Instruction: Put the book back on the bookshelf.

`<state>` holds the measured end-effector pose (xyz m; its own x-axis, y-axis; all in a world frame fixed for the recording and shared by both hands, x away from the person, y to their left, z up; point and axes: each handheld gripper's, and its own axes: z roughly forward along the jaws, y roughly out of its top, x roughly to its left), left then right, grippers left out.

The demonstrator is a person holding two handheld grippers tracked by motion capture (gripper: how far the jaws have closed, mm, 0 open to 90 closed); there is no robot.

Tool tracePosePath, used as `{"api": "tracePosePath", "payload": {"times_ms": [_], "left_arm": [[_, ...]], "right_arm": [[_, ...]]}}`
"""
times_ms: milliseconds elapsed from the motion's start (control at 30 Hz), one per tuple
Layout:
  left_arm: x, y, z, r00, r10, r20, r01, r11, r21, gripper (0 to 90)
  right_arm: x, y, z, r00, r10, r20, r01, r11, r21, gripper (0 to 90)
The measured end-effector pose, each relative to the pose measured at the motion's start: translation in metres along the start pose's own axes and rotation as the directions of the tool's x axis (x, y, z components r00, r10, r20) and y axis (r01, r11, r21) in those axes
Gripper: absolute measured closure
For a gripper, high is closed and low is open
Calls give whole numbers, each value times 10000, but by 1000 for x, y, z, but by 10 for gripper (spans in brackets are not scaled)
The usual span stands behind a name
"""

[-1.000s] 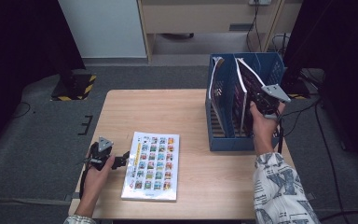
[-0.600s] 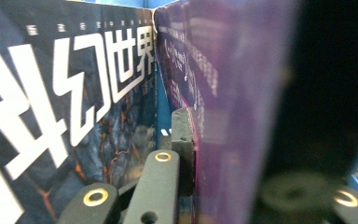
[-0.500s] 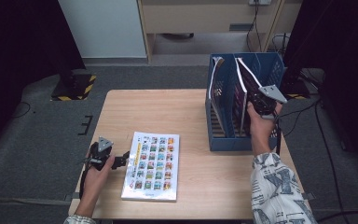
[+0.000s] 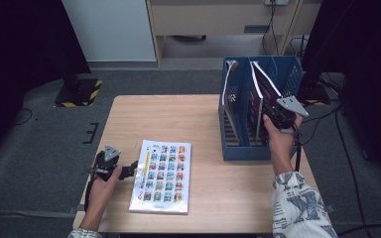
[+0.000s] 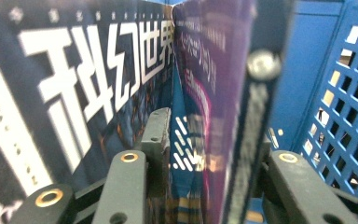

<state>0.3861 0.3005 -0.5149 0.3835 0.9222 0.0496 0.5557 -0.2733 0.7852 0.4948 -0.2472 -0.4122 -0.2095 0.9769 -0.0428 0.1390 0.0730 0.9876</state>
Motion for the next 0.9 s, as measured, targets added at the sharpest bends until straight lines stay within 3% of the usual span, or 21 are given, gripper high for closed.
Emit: {"api": "tracePosePath", "payload": {"times_ms": [333,433,633,900], "left_arm": [[0,0,0,10000,15,-12,-15,10000,1,49],[-1,0,0,10000,29,-10,-29,10000,-4,49],[-2,0,1,10000,36,-4,-36,10000,21,49],[-4,1,1,9999,117,53,-117,9999,20,49]], "right_arm": [[0,-9,-18,10000,-57,54,56,9999,154,610],[1,-13,-24,10000,2,43,-2,9999,134,630],[2,-21,-32,10000,-25,-7,25,9998,202,771],[11,-18,-39,9982,-299,-512,312,9992,247,804]]}}
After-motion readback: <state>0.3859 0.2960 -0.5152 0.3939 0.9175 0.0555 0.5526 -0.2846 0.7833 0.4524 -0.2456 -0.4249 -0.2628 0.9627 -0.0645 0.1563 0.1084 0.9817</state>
